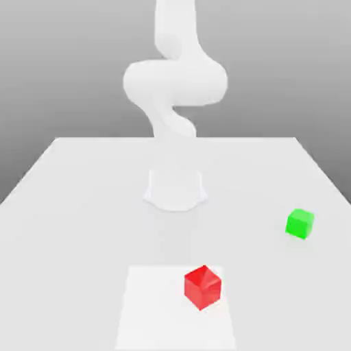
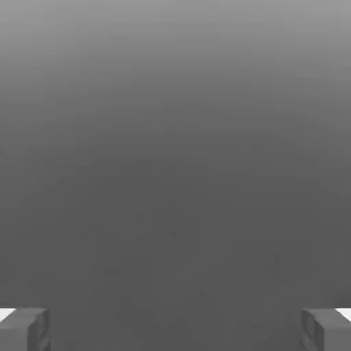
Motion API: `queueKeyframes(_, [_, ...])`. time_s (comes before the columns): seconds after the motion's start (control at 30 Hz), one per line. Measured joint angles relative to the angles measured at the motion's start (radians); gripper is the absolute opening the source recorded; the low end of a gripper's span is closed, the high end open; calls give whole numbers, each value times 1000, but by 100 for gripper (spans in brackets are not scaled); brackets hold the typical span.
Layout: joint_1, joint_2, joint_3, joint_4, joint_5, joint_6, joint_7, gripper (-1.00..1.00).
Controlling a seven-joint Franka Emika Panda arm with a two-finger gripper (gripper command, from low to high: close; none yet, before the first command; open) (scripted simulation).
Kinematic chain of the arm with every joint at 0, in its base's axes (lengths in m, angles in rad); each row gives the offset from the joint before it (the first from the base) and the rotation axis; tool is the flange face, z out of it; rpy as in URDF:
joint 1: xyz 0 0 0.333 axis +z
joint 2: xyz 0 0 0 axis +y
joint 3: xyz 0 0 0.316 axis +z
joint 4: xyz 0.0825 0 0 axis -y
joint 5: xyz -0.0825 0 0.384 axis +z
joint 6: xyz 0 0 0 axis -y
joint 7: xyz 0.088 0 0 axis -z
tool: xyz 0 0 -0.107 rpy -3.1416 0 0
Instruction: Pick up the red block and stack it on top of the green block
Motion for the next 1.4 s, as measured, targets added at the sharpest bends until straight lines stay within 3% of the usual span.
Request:
queueKeyframes(0.37, [55,416,0,-229,-70,239,-200,0])
queueKeyframes(0.63, [109,702,-1,-392,2,411,-429,0])
queueKeyframes(0.83, [110,916,2,-385,18,586,-461,0])
queueKeyframes(0.87, [112,952,-1,-380,15,616,-460,-100])
queueKeyframes(1.1, [111,961,0,-379,12,623,-457,-100])
queueKeyframes(1.3, [106,772,7,-406,22,461,-464,-100])
queueKeyframes(1.4, [196,714,47,-423,36,421,-412,-100])
